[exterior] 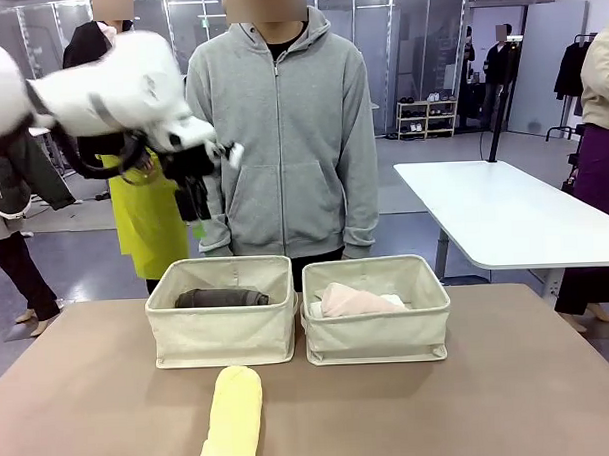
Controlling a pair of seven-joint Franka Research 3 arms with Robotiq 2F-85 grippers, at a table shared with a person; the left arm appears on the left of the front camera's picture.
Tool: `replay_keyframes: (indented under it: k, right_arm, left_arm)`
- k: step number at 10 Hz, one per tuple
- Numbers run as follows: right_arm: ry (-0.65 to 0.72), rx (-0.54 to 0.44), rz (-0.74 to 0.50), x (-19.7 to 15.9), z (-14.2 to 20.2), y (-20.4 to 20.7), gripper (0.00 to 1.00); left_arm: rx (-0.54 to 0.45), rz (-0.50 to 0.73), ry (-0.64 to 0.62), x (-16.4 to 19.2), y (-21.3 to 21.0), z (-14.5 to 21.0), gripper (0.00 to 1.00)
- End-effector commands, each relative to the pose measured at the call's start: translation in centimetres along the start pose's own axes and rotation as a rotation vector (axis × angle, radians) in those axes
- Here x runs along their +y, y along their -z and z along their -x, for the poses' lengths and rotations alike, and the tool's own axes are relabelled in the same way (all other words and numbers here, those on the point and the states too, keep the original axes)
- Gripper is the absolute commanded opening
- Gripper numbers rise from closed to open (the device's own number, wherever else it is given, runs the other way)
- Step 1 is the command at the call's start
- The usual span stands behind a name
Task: Divide the towels into two baskets.
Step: Pick up one hotel-folded towel from the bottom of the table and place it in the Fabric basket indicated by the person.
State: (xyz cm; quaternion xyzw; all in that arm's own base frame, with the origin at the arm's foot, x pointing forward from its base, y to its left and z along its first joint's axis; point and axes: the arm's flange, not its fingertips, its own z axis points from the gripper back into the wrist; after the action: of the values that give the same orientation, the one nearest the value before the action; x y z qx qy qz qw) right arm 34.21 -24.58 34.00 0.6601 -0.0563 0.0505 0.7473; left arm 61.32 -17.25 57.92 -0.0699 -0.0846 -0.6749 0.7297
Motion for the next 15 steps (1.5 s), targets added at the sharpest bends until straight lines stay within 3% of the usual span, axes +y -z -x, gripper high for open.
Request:
replay_keyframes:
  k: [1,3,6,8,10,13,14,15]
  right_arm:
    - [-0.020,0.012,0.001,0.2,0.3,0.1,1.00]
    - [-0.020,0.012,0.001,0.2,0.3,0.1,1.00]
    - [-0.020,0.012,0.001,0.2,0.3,0.1,1.00]
    - [-0.020,0.012,0.001,0.2,0.3,0.1,1.00]
    - [-0.020,0.012,0.001,0.2,0.3,0.1,1.00]
    - [-0.020,0.012,0.001,0.2,0.3,0.1,1.00]
    - [-0.020,0.012,0.001,0.2,0.3,0.1,1.00]
    - [-0.020,0.012,0.001,0.2,0.3,0.1,1.00]
  left_arm:
    - [-0.213,0.020,-0.201,-5.1,-2.1,6.3,1.00]
    - [-0.420,0.107,-0.414,-9.7,-3.7,15.1,1.00]
    - [-0.550,0.172,-0.693,-16.0,-1.6,26.0,1.00]
    - [-0.774,0.206,-0.872,-20.2,1.6,35.1,1.00]
    - [-0.807,0.327,-1.020,-23.7,3.9,40.2,1.00]
    - [-0.819,0.366,-1.152,-28.0,5.0,45.9,1.00]
    - [-0.871,0.371,-1.141,-28.6,4.9,46.9,1.00]
    - [-0.829,0.382,-1.184,-28.5,5.1,47.8,1.00]
